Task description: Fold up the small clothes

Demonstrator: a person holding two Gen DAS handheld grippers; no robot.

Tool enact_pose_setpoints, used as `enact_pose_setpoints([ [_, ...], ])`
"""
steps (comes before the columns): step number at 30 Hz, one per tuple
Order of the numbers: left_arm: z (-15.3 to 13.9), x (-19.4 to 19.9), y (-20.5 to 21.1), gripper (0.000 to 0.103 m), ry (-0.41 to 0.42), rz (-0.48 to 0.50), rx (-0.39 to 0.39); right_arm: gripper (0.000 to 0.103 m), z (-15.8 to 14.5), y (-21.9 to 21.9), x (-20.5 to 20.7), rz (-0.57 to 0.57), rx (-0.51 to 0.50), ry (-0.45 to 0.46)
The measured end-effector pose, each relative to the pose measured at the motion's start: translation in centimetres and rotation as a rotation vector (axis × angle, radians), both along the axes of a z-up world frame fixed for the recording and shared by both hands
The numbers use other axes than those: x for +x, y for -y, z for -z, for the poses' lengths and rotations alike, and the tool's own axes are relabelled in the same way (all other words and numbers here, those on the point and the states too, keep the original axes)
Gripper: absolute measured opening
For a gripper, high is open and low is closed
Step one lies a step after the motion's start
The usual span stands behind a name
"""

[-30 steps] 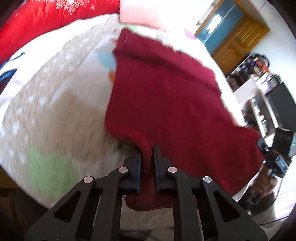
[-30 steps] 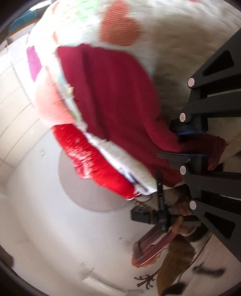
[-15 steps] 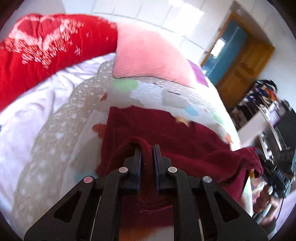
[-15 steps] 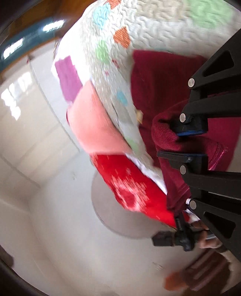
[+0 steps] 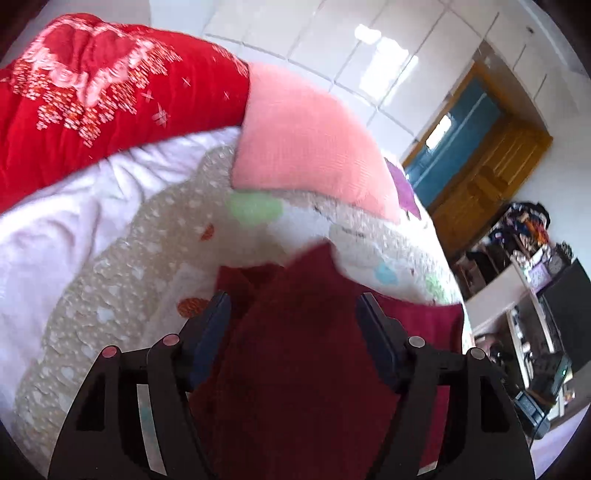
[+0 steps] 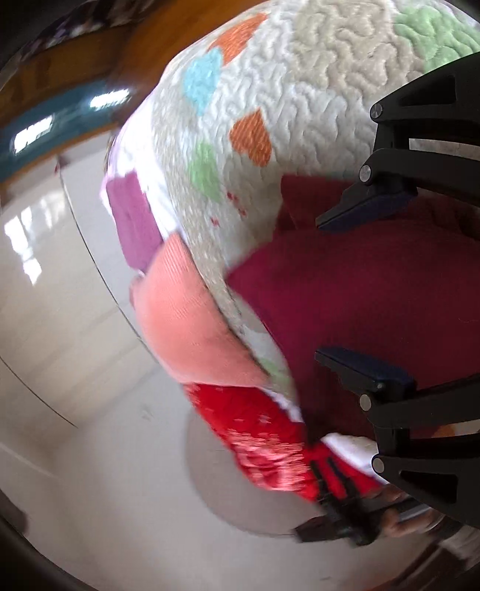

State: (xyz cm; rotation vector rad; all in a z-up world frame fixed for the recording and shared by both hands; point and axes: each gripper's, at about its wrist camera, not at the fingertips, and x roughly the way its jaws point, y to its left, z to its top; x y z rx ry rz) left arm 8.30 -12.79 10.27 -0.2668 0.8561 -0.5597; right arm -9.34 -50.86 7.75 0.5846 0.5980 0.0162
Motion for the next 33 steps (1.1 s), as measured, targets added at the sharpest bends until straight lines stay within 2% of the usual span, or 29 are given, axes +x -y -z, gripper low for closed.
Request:
enact_pose_setpoints([
  [1,0.6,0.2,0.8,0.071,-0.010,0.001,0.027,0.052,0.0,-0.8,0.6,-0.021,-0.025,-0.013],
  [2,1.4,0.6,1.7,0.071,-0.026,-0.006,0.067,0.051,0.2,-1.6,1.4,-0.035,-0.042,-0.024],
  [6,4.9,2.8,3.9,0.071,-0.113,-0.034,0.142,0.048,1.6,-3.1,5.1,-0.035,-0.135,-0.108],
  [9,7.5,4.8,4.6,0.071,-0.158,-0.074,0.207,0.048,4.1,-2.1,8.0,0.055,-0.246,-0.242],
  [11,8.3,5.6,4.5,0.071,-0.159,-0.084,0.202,0.048,5.8,-0.6,8.9,0.091,-0.208,-0.278],
  [13,8.4,5.7,4.8,0.071,-0.127,-0.094,0.215,0.048,6.2,0.1,9.0,0.102,-0.171,-0.264],
  [16,8.1,5.3,5.3,0.071,-0.105,-0.090,0.253,0.048,5.9,-0.1,8.7,0.093,-0.183,-0.274],
  [21,6.7,3.5,4.0,0.071,-0.099,-0.089,0.243,0.049,3.7,-0.7,6.0,0.084,-0.152,-0.243],
  [25,5.6,1.6,3.1,0.071,-0.055,-0.092,0.262,0.050,2.2,-2.8,3.2,0.040,-0.197,-0.215],
  [29,4.9,-0.4,2.8,0.071,-0.019,-0.076,0.283,0.050,2.7,-4.0,1.9,0.039,-0.230,-0.240],
  [33,4.8,-1.9,3.0,0.071,0.001,-0.052,0.310,0.050,4.6,-4.0,2.0,0.055,-0.212,-0.293],
])
